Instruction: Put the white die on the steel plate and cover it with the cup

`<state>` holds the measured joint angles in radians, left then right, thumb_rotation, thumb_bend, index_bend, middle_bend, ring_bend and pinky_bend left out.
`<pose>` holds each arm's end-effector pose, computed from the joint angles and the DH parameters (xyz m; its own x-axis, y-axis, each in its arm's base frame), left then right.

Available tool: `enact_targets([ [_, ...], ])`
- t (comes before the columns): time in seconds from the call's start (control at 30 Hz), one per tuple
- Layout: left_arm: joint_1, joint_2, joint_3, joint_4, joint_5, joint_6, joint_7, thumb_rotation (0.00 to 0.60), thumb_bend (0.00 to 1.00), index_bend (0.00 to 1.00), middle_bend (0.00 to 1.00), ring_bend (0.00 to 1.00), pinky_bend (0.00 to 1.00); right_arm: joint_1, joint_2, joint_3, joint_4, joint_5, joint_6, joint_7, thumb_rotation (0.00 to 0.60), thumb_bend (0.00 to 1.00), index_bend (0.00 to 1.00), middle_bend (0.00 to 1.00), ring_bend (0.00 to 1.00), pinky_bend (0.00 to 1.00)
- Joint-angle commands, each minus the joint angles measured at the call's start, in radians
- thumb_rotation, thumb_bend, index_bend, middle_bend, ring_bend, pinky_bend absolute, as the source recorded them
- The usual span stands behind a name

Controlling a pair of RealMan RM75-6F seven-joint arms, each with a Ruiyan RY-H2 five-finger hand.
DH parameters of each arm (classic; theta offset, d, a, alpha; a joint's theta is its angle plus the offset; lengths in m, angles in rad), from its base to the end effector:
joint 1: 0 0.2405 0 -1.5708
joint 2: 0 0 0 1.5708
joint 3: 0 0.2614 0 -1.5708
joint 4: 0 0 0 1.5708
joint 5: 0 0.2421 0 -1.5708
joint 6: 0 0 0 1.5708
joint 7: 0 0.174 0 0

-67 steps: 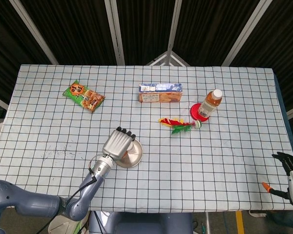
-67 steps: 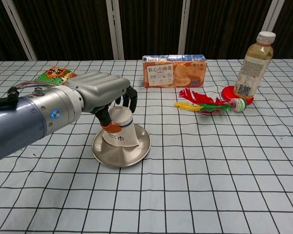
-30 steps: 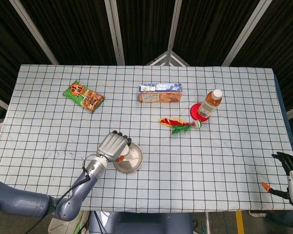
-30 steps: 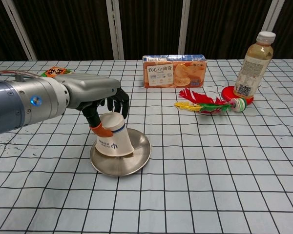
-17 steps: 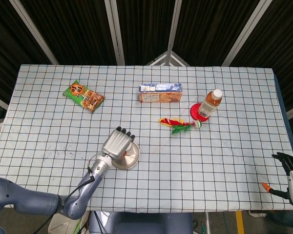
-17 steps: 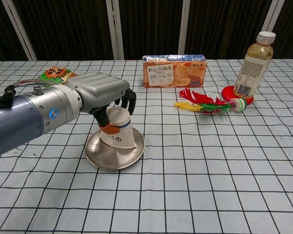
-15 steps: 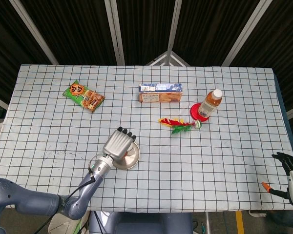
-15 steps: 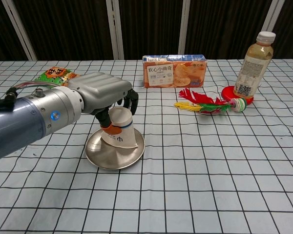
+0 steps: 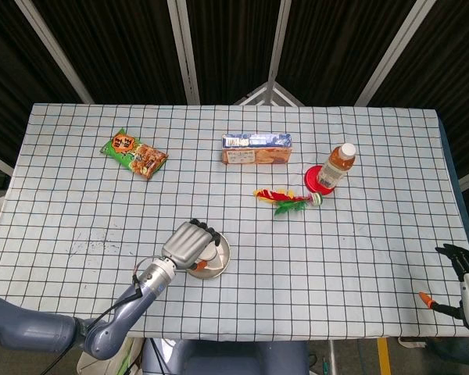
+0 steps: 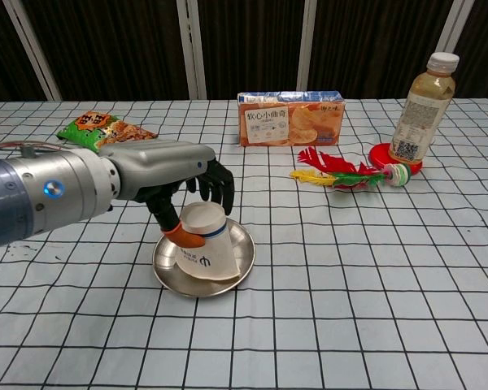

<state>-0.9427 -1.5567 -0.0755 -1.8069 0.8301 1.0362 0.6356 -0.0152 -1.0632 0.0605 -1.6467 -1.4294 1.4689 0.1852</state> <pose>-0.0584 0.3122 -0.0914 0.5273 0.3759 0.7620 0.8006 -0.5200 -0.2976 -0.3568 -0.1814 0.1513 0.2318 -0.0184 0.9726 -0.9602 0.1559 0.2318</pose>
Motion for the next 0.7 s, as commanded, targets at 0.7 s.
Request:
enact_targets([
  [0.7,-0.008,0.01,0.023,0.034,0.025,0.067,0.05,0.6,0.42,0.43,0.42,0.29,0.25,0.003,-0.001,-0.001,-0.001,0.007,-0.014,0.003,0.6,0.1,0.22,0.19,0.13,0.0],
])
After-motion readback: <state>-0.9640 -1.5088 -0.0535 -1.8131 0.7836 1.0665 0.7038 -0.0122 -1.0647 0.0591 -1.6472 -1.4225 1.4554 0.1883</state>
